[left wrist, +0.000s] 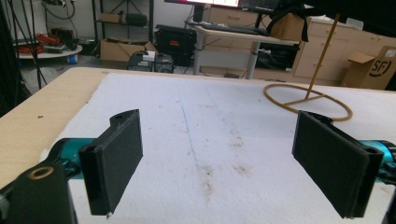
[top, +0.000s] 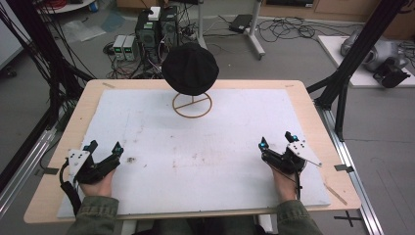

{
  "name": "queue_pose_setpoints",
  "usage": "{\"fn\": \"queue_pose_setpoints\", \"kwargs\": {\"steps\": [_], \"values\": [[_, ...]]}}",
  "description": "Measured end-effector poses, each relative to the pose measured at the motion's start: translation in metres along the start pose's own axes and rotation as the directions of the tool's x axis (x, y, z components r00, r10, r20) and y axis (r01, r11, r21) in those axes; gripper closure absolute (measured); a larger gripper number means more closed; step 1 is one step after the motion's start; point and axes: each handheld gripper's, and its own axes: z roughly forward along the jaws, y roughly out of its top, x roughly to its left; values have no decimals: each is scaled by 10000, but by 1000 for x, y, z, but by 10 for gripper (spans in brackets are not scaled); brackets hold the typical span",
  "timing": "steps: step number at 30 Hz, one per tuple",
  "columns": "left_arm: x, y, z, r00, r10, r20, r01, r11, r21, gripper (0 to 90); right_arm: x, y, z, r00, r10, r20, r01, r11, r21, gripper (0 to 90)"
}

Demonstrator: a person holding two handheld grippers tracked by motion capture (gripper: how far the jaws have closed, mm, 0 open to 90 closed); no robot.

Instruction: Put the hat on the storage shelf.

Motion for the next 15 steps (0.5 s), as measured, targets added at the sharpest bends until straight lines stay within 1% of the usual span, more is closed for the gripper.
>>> {"fn": "queue_pose_setpoints", "kwargs": {"steps": [2, 3, 5, 9, 10, 12, 15], "values": [[-1, 1, 0, 10000, 62, 18, -62, 10000, -50, 165, 0, -1, 1, 10000, -54, -42, 54, 10000, 61, 98], [-1, 1, 0, 10000, 63, 29, -63, 10000, -54, 165, 1, -1, 1, 10000, 17, -60, -16, 9999, 101, 98], [-1, 1, 0, 10000, -6, 47, 6, 10000, -62, 165, 0, -1, 2, 9999, -102, -79, 102, 9999, 70, 98], [2, 1, 0, 10000, -83, 10, 83, 9999, -132, 166, 1, -1, 1, 10000, 13, -66, -12, 9999, 125, 98], [2, 1, -1, 9999, -151, 4, 151, 9998, -162, 165, 0, -1, 1, 10000, -80, -42, 81, 9999, 63, 98], [3, 2, -2, 9998, -175, -16, 174, 9997, -179, 165, 0, -1, 1, 9999, -92, -53, 92, 9999, 60, 98], [4, 3, -4, 9998, -217, -34, 216, 9995, -222, 166, 1, -1, 0, 10000, -5, -93, 6, 9999, 124, 98]]}}
